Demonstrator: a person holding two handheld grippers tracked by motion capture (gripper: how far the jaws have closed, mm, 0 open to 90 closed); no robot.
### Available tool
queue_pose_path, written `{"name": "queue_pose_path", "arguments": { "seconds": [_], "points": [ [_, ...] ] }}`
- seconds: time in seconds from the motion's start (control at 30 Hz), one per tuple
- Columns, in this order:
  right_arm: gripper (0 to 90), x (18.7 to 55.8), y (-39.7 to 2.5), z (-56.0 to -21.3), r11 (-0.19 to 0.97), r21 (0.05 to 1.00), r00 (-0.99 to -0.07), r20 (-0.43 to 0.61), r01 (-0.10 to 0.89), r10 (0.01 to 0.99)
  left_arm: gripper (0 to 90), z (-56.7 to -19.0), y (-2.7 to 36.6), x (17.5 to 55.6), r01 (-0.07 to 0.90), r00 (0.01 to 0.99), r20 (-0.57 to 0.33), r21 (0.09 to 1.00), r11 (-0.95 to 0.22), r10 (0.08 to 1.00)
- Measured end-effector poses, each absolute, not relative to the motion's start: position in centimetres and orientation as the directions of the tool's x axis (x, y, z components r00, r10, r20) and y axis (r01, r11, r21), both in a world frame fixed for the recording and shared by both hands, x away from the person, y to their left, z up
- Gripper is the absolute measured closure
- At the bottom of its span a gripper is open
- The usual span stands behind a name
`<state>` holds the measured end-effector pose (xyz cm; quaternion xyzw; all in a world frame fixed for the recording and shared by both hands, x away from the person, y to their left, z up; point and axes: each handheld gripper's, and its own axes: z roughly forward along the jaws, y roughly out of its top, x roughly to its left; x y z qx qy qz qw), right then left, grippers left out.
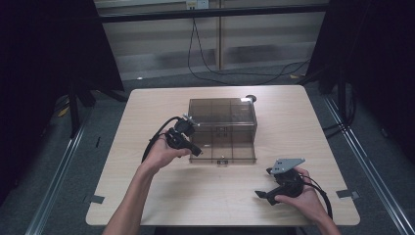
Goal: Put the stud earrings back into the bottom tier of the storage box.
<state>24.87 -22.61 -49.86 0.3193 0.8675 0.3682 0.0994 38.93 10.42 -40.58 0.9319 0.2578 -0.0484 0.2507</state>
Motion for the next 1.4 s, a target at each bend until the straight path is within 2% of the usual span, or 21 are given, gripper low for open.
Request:
{"name": "queue_pose_path", "arguments": {
  "seconds": [0.67,1.1,1.4],
  "points": [
    [8.6,24.9,-22.6,-49.8,0.528,0.702,-0.782,0.066,0.478,0.62,85.3,-40.9,7.9,40.8,0.518,0.855,-0.223,0.402,-0.755,0.468],
    [8.3,24.8,-22.7,-49.8,0.534,0.698,-0.784,0.063,0.477,0.618,85.3,-41.1,5.9,41.3,0.508,0.861,-0.215,0.408,-0.758,0.461],
    [8.1,24.9,-22.9,-49.8,0.534,0.699,-0.784,0.061,0.476,0.618,85.3,-42.3,3.8,41.9,0.498,0.867,-0.216,0.368,-0.785,0.449]
  ]
}}
